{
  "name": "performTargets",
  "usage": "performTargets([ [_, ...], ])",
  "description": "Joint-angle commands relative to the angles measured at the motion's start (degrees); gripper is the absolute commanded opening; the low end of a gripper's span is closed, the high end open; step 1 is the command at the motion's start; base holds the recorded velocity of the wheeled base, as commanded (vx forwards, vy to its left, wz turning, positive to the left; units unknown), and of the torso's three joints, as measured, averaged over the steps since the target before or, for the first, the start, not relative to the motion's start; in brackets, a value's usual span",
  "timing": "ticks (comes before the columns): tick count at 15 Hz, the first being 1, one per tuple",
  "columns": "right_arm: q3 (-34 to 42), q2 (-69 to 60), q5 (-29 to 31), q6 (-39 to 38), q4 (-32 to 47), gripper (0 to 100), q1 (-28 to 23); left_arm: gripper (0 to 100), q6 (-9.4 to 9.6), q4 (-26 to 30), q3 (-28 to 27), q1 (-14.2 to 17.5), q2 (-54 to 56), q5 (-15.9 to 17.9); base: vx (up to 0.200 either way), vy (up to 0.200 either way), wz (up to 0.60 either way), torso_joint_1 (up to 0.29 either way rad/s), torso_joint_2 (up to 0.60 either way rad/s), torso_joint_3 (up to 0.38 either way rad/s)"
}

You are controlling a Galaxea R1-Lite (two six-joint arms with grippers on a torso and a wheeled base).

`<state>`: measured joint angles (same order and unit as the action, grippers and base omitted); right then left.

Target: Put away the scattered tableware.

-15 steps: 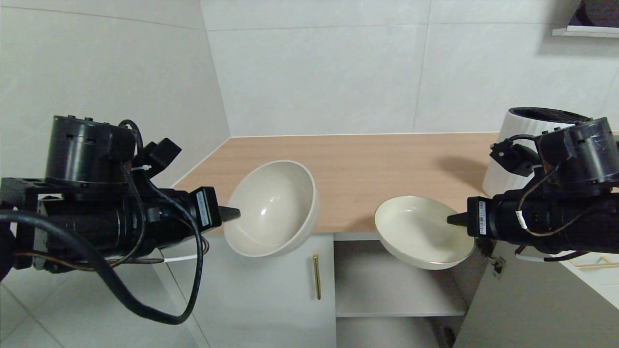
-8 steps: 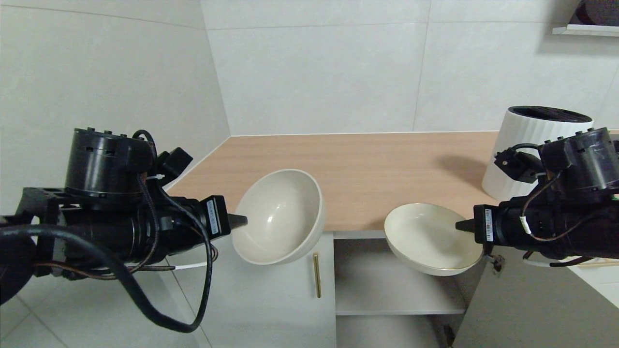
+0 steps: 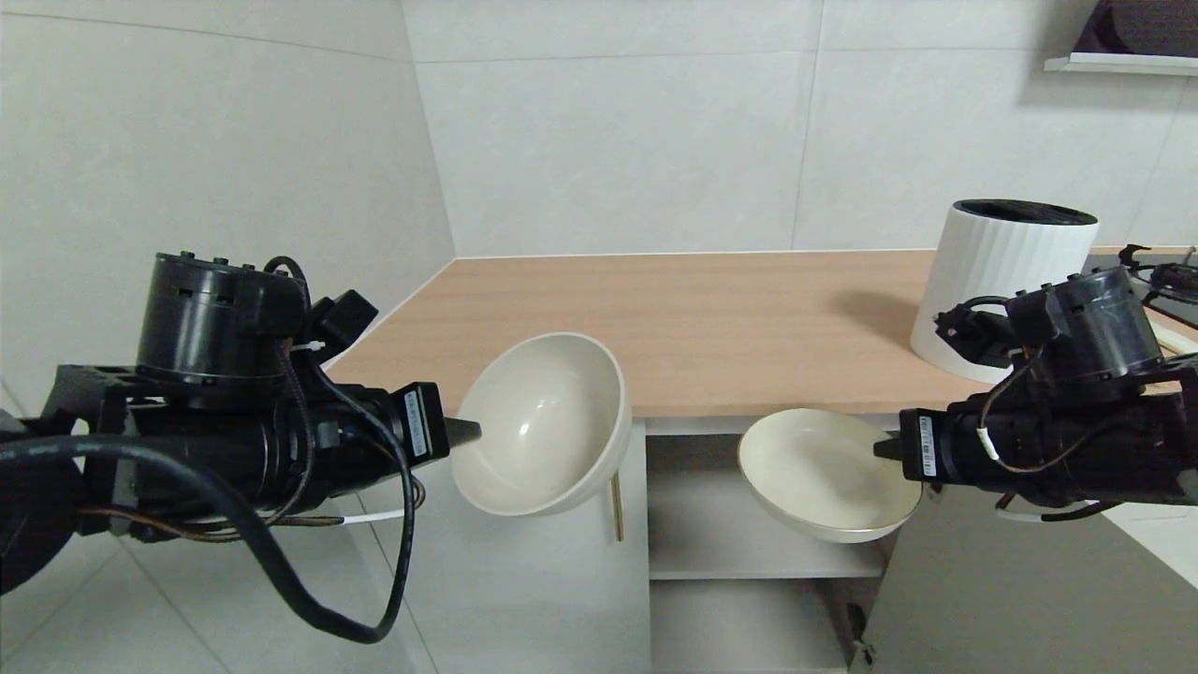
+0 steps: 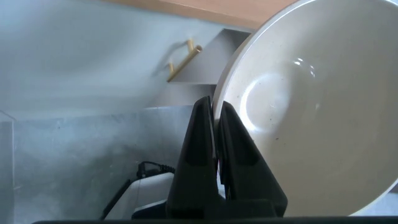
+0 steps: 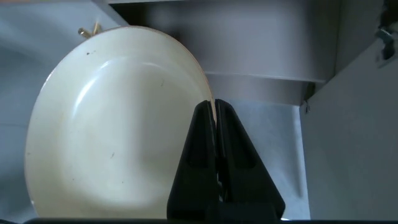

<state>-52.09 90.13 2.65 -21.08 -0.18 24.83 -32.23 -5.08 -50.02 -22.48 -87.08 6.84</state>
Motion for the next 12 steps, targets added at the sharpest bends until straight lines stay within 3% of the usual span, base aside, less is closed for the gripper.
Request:
performTargets([
  [1, 0.06, 1.19, -0.01, -0.02, -0.08, 0, -0.40, 0, -0.02, -0.01, -0.08, -0.02, -0.46, 0.02, 0.000, 0.000, 0.00, 0.000, 0.00, 0.000],
  [6, 0.85, 4.01, 0.26, -0.02, -2.81, 0, -0.66, 0, -0.02, -0.01, -0.08, -0.02, -0.73, 0.02, 0.000, 0.000, 0.00, -0.004, 0.02, 0.010],
  [12, 1.64, 7.70, 0.34, -0.02, -6.15, 0, -1.80, 0, -0.02, -0.01, -0.08, -0.02, -0.81, 0.02, 0.000, 0.000, 0.00, -0.149, 0.40, 0.244],
])
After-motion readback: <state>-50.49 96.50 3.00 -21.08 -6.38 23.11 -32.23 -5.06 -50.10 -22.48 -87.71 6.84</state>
